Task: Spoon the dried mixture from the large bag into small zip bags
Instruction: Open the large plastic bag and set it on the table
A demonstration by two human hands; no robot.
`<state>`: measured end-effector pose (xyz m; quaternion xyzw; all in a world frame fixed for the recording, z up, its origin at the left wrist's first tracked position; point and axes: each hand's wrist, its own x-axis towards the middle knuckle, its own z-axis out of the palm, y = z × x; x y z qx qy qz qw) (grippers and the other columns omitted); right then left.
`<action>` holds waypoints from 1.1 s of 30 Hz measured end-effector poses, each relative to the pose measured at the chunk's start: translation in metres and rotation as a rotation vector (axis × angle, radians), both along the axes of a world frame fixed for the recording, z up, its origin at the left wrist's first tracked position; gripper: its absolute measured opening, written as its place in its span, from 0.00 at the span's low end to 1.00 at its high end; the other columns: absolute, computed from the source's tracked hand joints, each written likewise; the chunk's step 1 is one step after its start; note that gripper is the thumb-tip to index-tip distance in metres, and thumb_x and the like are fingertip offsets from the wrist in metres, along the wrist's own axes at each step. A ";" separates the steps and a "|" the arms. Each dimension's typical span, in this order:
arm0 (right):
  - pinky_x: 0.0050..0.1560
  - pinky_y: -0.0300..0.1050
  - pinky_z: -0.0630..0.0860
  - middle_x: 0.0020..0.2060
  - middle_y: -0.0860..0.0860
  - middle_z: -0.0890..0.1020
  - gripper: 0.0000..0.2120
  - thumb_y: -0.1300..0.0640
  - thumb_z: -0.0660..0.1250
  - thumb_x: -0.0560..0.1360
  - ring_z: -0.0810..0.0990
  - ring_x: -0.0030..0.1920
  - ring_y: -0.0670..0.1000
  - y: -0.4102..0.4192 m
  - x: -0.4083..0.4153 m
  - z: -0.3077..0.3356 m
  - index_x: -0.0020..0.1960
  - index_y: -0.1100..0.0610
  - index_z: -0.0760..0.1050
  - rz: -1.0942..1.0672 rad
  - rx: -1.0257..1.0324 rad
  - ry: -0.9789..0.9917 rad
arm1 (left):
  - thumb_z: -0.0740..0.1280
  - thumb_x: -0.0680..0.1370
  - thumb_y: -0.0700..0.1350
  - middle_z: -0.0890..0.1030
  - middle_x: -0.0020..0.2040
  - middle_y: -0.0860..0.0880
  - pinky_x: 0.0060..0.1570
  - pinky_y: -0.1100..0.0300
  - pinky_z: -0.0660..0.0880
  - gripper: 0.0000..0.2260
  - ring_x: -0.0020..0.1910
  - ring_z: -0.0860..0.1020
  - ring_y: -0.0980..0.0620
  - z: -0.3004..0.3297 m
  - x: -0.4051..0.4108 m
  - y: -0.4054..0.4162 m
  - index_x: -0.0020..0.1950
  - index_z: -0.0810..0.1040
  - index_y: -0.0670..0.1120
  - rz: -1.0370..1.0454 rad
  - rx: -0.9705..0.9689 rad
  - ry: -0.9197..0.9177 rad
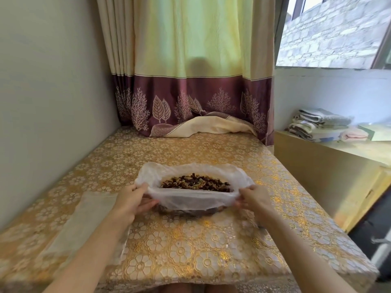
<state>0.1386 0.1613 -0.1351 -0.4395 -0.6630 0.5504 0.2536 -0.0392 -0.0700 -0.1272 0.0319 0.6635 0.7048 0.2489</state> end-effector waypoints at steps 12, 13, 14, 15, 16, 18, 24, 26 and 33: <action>0.35 0.41 0.71 0.36 0.56 0.72 0.07 0.68 0.52 0.80 0.69 0.34 0.47 -0.021 -0.005 0.002 0.49 0.65 0.69 -0.044 -1.144 0.723 | 0.54 0.80 0.36 0.72 0.39 0.44 0.23 0.66 0.74 0.07 0.26 0.73 0.55 -0.002 0.006 0.000 0.55 0.70 0.39 0.121 0.572 -0.607; 0.37 0.41 0.71 0.36 0.57 0.72 0.07 0.68 0.52 0.80 0.68 0.34 0.47 -0.022 -0.006 0.002 0.50 0.65 0.68 -0.055 -1.109 0.726 | 0.55 0.80 0.35 0.72 0.39 0.43 0.26 0.65 0.75 0.07 0.27 0.73 0.54 -0.002 0.006 0.001 0.55 0.70 0.38 0.094 0.505 -0.543; 0.38 0.41 0.72 0.38 0.58 0.72 0.07 0.69 0.52 0.79 0.69 0.35 0.48 -0.023 -0.006 0.002 0.52 0.66 0.68 -0.063 -1.048 0.731 | 0.56 0.79 0.34 0.74 0.42 0.42 0.32 0.62 0.78 0.08 0.33 0.75 0.52 -0.003 0.004 0.001 0.56 0.71 0.37 0.073 0.417 -0.453; 0.38 0.42 0.75 0.40 0.59 0.73 0.08 0.70 0.52 0.79 0.71 0.37 0.49 -0.024 -0.006 0.003 0.54 0.66 0.67 -0.062 -0.955 0.730 | 0.56 0.78 0.33 0.76 0.46 0.40 0.40 0.56 0.79 0.10 0.40 0.77 0.49 -0.003 0.001 0.000 0.58 0.72 0.35 0.060 0.300 -0.347; 0.37 0.43 0.77 0.42 0.60 0.74 0.08 0.70 0.53 0.79 0.74 0.39 0.51 -0.023 -0.005 0.004 0.55 0.66 0.67 -0.064 -0.819 0.702 | 0.58 0.78 0.33 0.77 0.48 0.38 0.44 0.52 0.79 0.11 0.44 0.77 0.47 -0.002 0.000 -0.001 0.59 0.72 0.34 0.054 0.170 -0.238; 0.41 0.47 0.79 0.47 0.61 0.75 0.07 0.65 0.56 0.80 0.78 0.43 0.54 -0.023 0.001 0.007 0.57 0.64 0.67 -0.121 -0.403 0.499 | 0.61 0.76 0.32 0.78 0.49 0.38 0.43 0.50 0.79 0.15 0.45 0.80 0.44 0.000 -0.001 -0.005 0.63 0.70 0.37 0.046 -0.066 -0.040; 0.49 0.48 0.75 0.47 0.55 0.76 0.04 0.62 0.62 0.79 0.76 0.44 0.50 -0.019 0.002 0.019 0.51 0.59 0.75 -0.167 0.751 0.230 | 0.65 0.77 0.39 0.71 0.57 0.54 0.41 0.60 0.74 0.20 0.52 0.73 0.53 0.002 -0.005 -0.001 0.65 0.67 0.55 0.127 -0.429 0.752; 0.57 0.49 0.74 0.52 0.56 0.76 0.08 0.60 0.63 0.78 0.75 0.52 0.53 -0.019 -0.008 0.019 0.56 0.61 0.76 -0.037 0.927 0.081 | 0.60 0.79 0.42 0.72 0.62 0.51 0.54 0.57 0.72 0.16 0.60 0.70 0.52 0.007 -0.012 0.011 0.66 0.70 0.52 0.012 -0.674 1.072; 0.62 0.47 0.69 0.62 0.53 0.76 0.19 0.47 0.52 0.82 0.72 0.63 0.53 -0.007 -0.039 -0.004 0.65 0.57 0.69 0.187 1.053 -0.745 | 0.61 0.80 0.49 0.76 0.44 0.55 0.33 0.69 0.71 0.19 0.35 0.71 0.61 -0.003 -0.028 0.041 0.69 0.69 0.46 -0.293 -0.780 0.882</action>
